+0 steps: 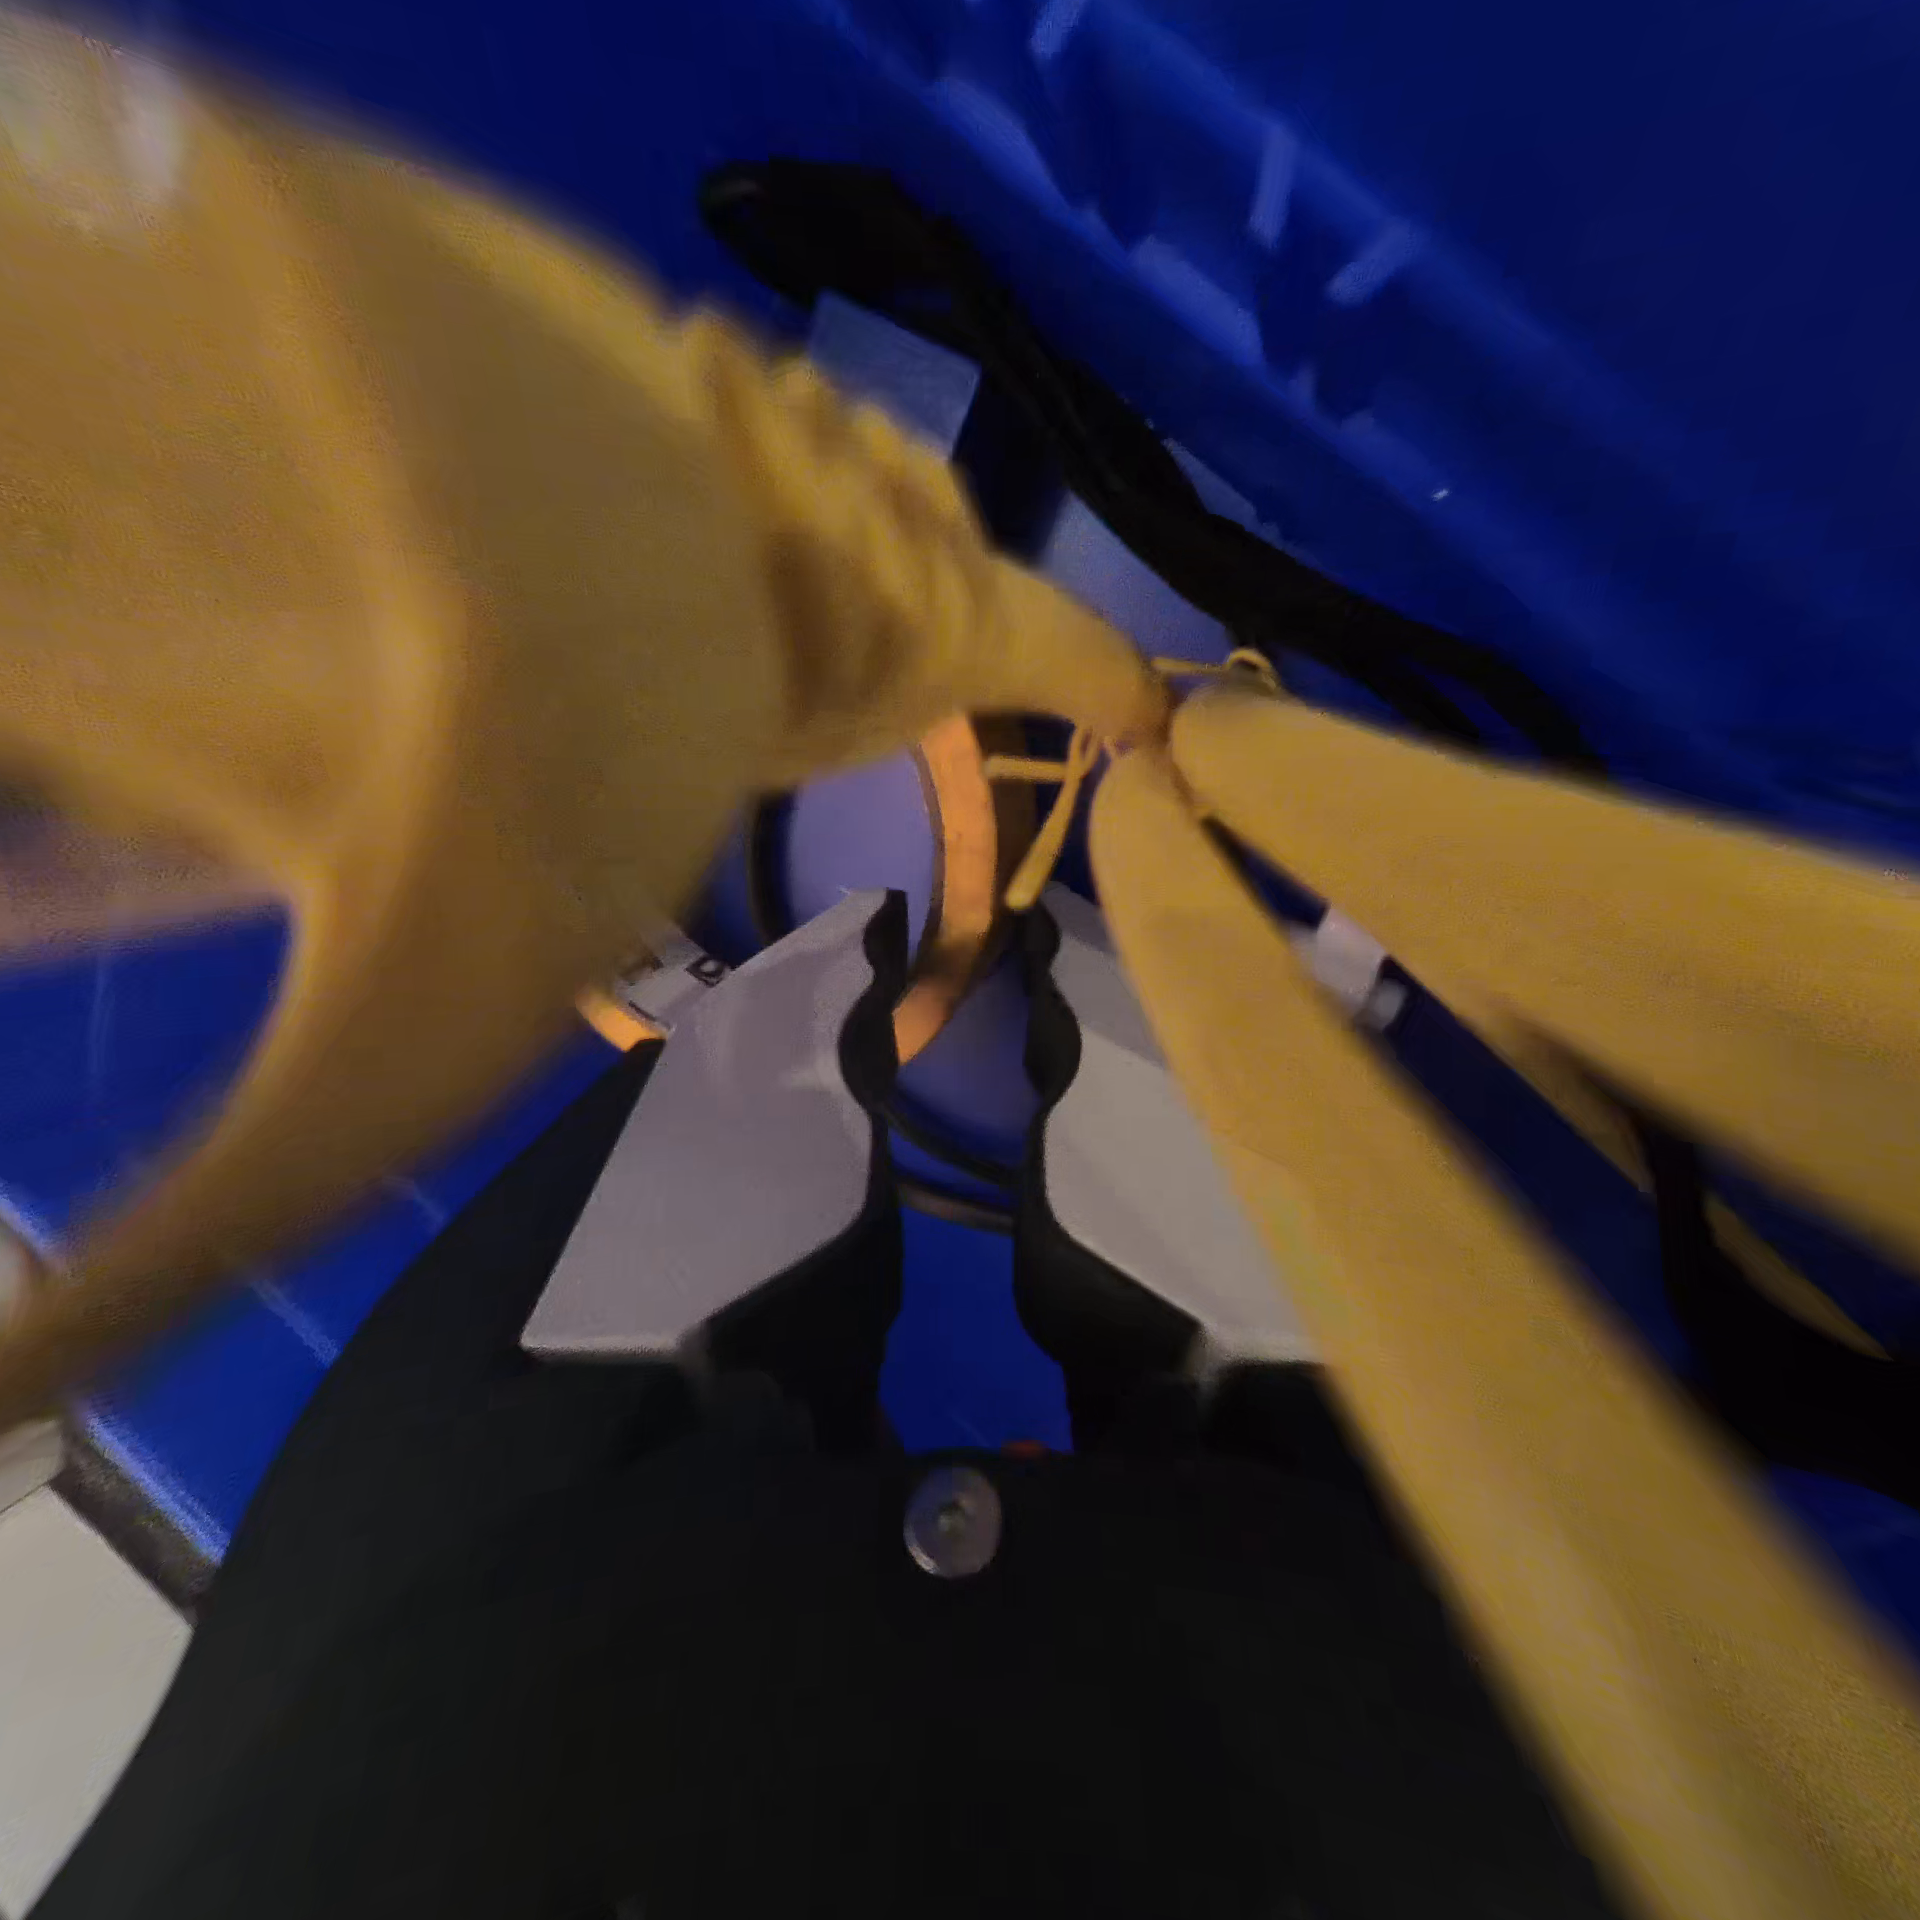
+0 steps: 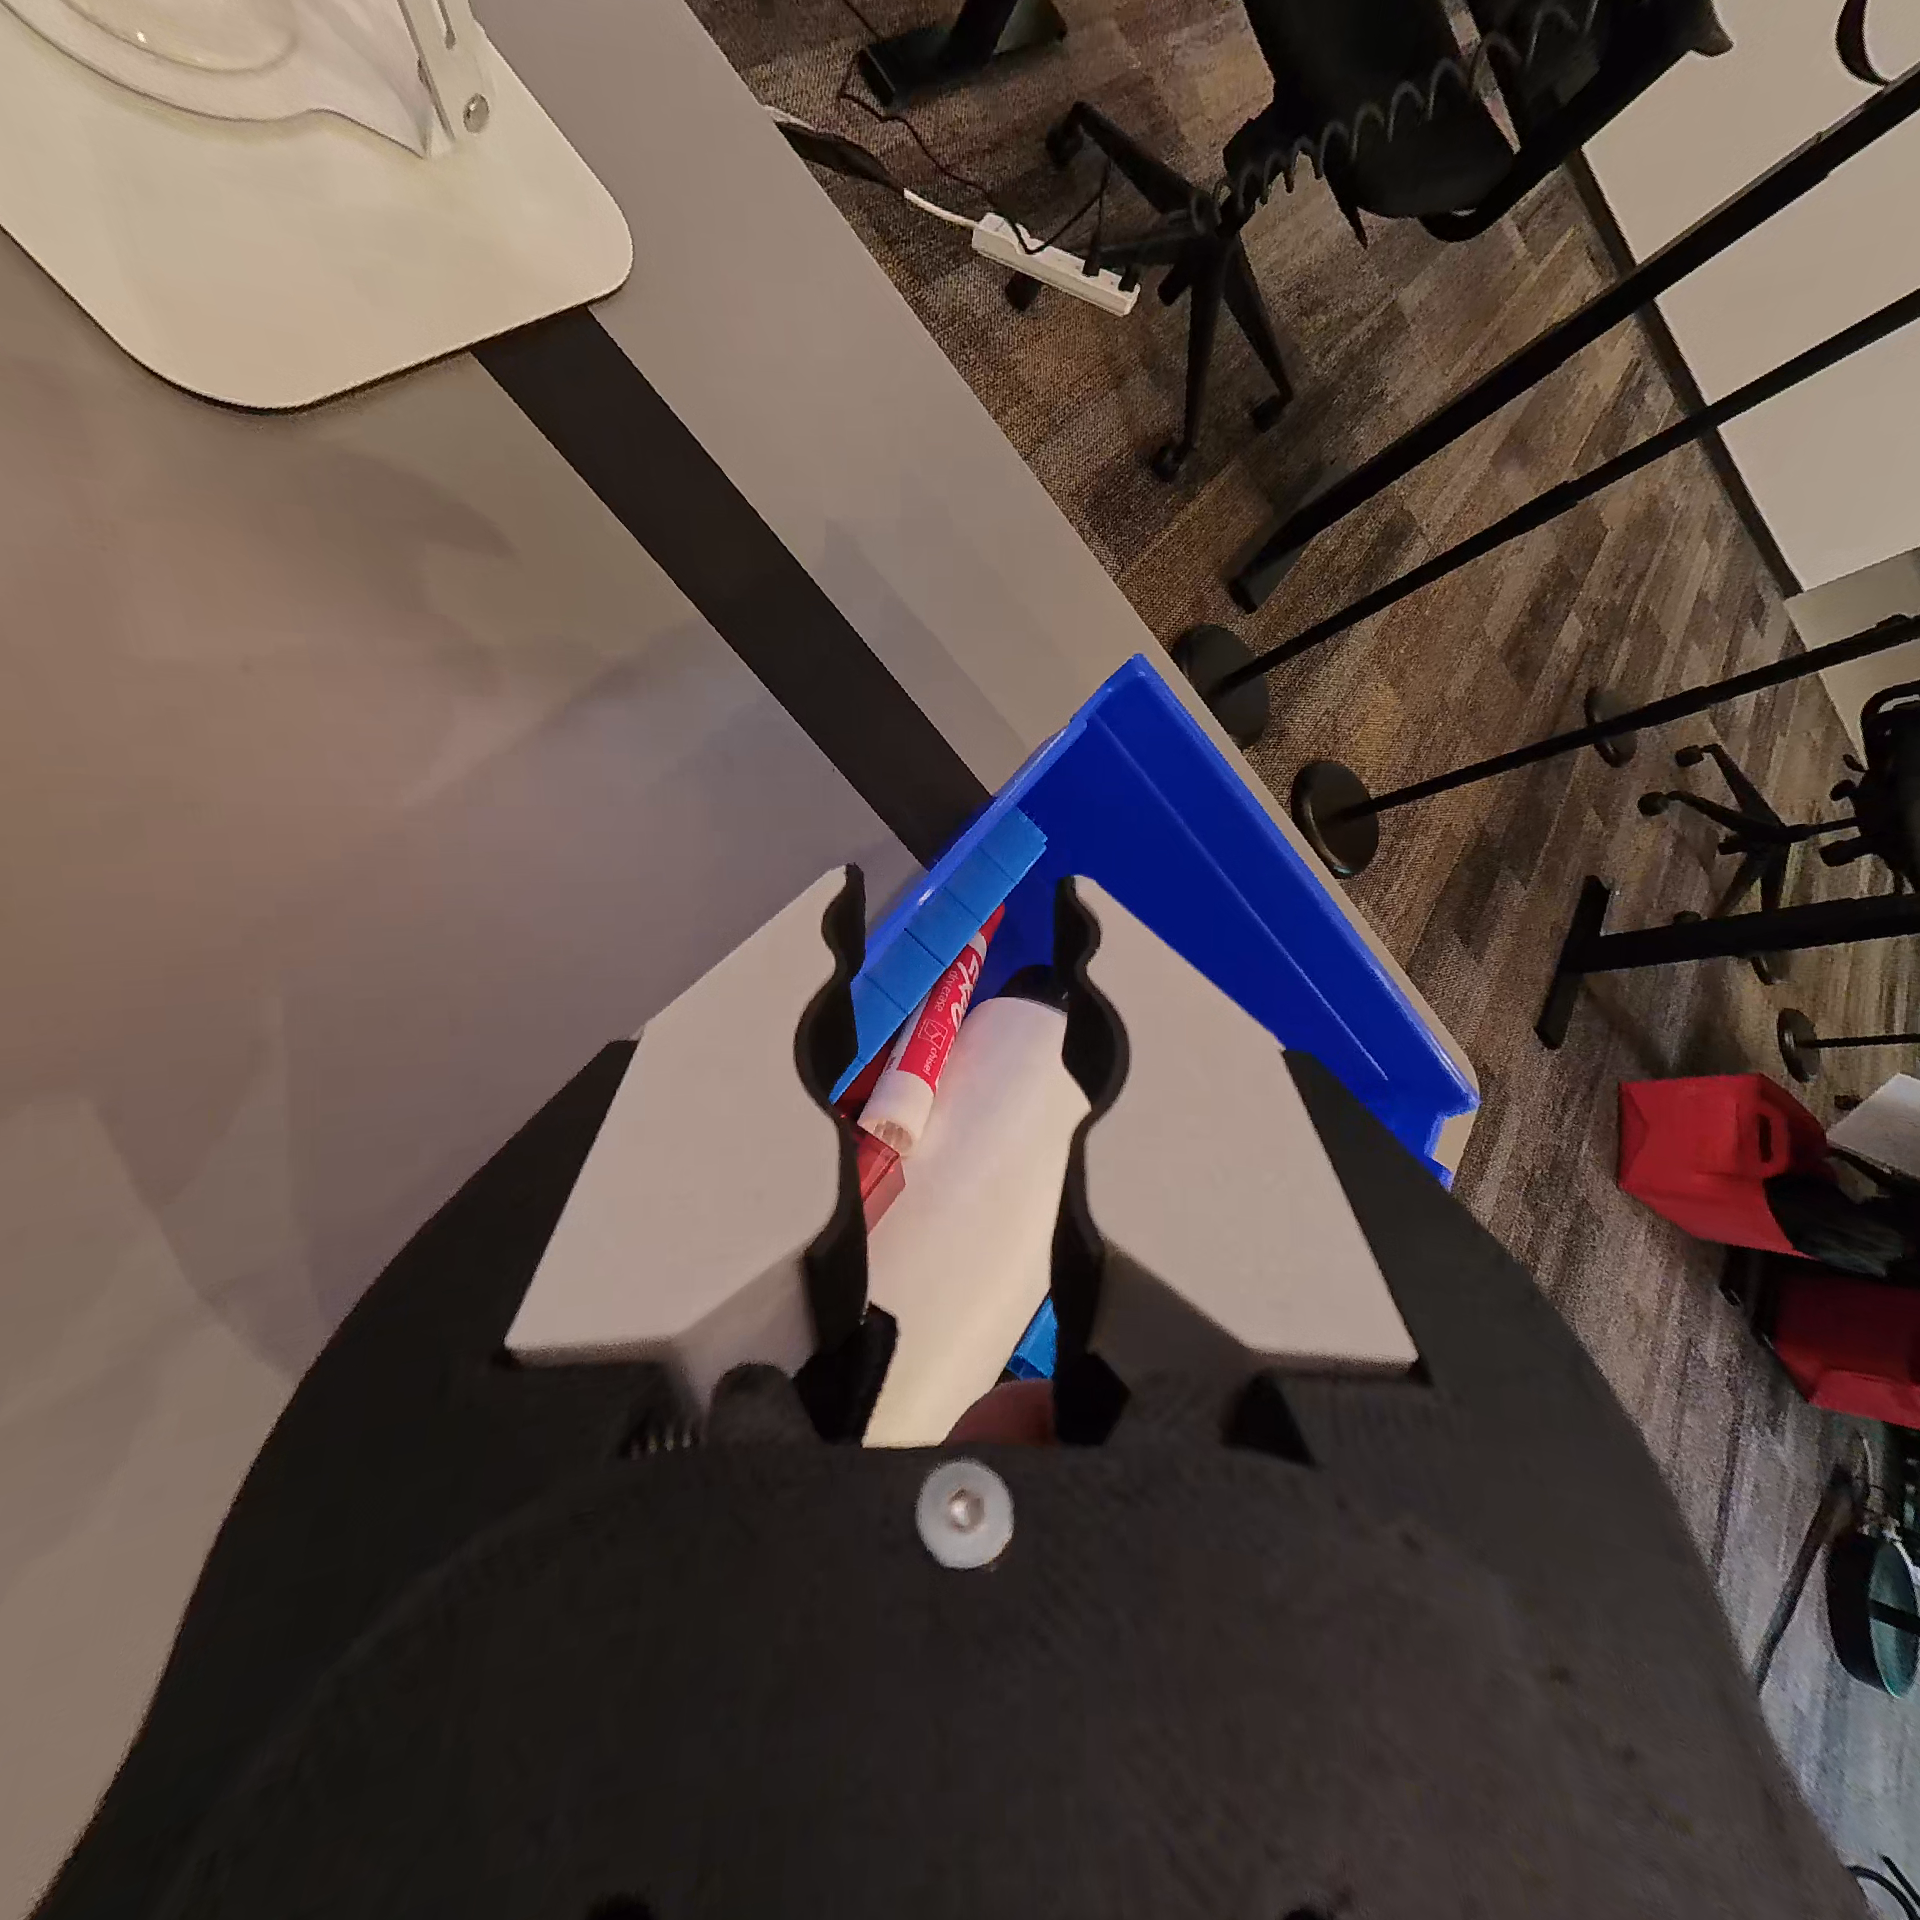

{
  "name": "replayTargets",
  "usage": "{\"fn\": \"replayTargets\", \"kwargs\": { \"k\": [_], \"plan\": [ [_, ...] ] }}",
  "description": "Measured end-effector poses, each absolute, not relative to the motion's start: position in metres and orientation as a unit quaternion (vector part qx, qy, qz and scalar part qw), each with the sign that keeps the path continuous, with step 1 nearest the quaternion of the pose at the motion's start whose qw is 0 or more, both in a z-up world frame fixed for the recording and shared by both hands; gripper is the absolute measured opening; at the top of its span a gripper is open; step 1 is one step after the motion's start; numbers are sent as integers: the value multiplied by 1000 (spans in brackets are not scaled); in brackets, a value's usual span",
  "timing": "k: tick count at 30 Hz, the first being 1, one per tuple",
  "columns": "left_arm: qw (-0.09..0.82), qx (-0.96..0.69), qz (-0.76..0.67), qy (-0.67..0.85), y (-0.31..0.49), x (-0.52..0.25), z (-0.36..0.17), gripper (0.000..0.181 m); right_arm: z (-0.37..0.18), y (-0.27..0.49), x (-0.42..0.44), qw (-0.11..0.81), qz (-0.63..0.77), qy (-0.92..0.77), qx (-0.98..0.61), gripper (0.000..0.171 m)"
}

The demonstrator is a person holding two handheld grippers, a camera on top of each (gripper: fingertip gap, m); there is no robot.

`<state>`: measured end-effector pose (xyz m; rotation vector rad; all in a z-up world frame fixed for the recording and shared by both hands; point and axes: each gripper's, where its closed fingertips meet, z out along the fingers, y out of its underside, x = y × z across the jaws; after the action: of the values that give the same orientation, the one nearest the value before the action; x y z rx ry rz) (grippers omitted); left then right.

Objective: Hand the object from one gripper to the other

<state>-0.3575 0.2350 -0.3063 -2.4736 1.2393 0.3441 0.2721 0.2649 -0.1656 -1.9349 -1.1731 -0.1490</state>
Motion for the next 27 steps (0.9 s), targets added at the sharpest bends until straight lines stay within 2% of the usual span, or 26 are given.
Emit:
{"fn": "replayTargets", "kwargs": {
  "k": [5, 7, 15, 21, 27],
  "plan": [
    [141, -889, 116, 421, 220, -366, -302, 13, -160, 263, 271, 431, -59, -470, -768, 34],
    [148, -880, 150, 426, 218, -374, -291, 10, -156, 262, 270, 437, -59, -470, -765, 34],
    [78, -801, 350, 480, 200, -418, -221, 10, -132, 254, 269, 468, -67, -468, -747, 32],
    [214, -824, 352, 389, 189, -414, -135, 11, -84, 244, 268, 541, -93, -454, -702, 34],
    [389, -835, 134, 366, 147, -297, -92, 10, -15, 202, 207, 654, -100, -497, -562, 40]
  ]
}}
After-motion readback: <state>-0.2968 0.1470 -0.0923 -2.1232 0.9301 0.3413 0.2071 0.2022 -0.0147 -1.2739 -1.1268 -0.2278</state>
